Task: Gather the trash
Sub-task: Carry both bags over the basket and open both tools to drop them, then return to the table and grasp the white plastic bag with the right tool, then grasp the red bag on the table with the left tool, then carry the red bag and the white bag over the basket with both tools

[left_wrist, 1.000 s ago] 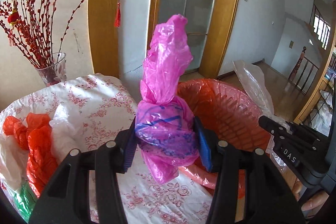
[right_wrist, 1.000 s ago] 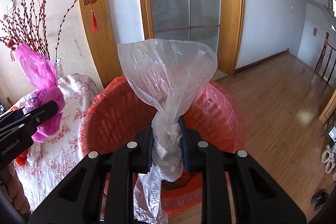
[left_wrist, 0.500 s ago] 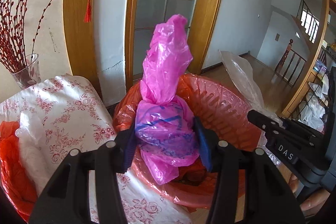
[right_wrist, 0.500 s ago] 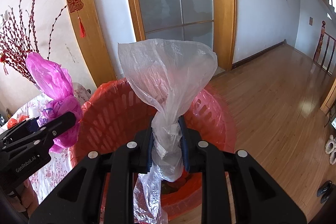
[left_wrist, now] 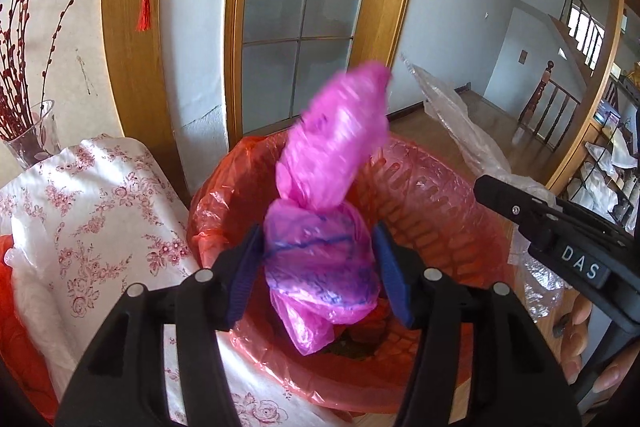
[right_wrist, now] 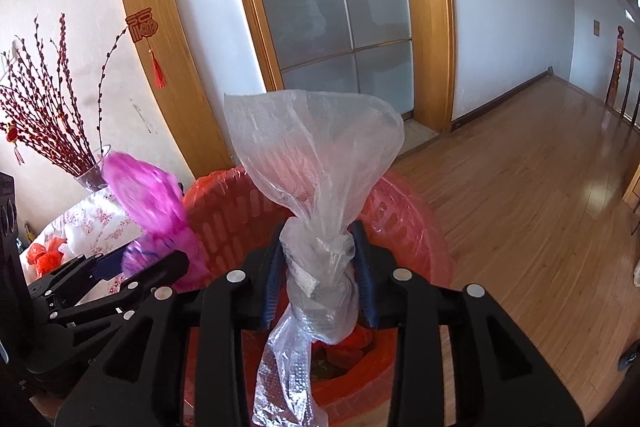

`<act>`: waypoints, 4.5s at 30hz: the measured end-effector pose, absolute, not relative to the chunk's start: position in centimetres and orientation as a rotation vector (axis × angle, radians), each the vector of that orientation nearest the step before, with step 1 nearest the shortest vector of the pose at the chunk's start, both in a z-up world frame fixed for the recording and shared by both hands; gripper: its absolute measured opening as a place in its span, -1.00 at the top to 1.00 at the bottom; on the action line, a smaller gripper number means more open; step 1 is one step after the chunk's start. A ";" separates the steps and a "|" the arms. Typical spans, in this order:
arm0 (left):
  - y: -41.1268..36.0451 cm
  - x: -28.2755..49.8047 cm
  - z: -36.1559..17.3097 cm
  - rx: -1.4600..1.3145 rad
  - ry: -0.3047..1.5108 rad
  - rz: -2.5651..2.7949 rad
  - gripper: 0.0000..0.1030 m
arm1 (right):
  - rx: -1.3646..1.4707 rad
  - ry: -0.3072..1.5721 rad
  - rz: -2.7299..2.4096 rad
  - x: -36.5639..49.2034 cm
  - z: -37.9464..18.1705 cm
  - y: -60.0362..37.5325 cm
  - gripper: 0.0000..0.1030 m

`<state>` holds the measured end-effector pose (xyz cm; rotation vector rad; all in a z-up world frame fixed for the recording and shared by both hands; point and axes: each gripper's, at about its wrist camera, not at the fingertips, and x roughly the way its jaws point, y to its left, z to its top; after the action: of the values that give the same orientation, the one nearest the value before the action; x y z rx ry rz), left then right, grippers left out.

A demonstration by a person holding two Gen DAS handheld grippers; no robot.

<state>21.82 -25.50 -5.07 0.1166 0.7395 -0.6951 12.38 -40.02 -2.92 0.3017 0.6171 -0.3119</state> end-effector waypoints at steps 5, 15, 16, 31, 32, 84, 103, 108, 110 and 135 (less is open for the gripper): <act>-25.3 21.9 -5.4 0.122 0.742 -0.682 -0.15 | 0.315 0.618 -0.315 12.2 -3.1 -40.3 0.14; -20.0 20.7 -4.1 0.083 0.687 -0.565 -0.23 | 0.244 0.608 -0.335 11.4 -2.7 -38.9 -0.04; -19.1 20.5 -3.8 0.076 0.679 -0.545 -0.23 | 0.238 0.608 -0.329 11.4 -2.6 -38.5 -0.04; -2.4 16.8 0.0 0.025 0.567 -0.119 -0.27 | 0.123 0.659 -0.039 14.1 -3.8 -26.0 -0.04; -1.4 16.5 0.1 0.024 0.564 -0.089 -0.27 | 0.120 0.668 -0.009 14.6 -4.0 -24.9 -0.03; -2.8 19.9 -4.3 0.085 0.712 -0.103 -0.27 | 0.028 0.773 0.019 20.1 -5.9 -21.2 0.53; -5.3 21.3 -6.4 0.086 0.768 -0.135 0.34 | 0.077 0.745 -0.014 17.6 -5.0 -24.0 0.53; -5.5 21.0 -5.2 0.060 0.733 -0.154 0.35 | 0.097 0.732 -0.031 17.0 -4.7 -25.1 0.53; -5.6 21.0 -4.7 0.050 0.720 -0.163 0.35 | 0.104 0.724 -0.041 16.8 -4.5 -25.4 0.53; -13.3 20.2 -2.1 0.085 0.675 -0.347 0.35 | 0.164 0.677 -0.177 13.3 -3.4 -30.7 0.53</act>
<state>20.18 -13.28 -2.13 0.0851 0.6749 -0.3465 13.29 -30.67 -3.36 0.1635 0.6768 -0.1765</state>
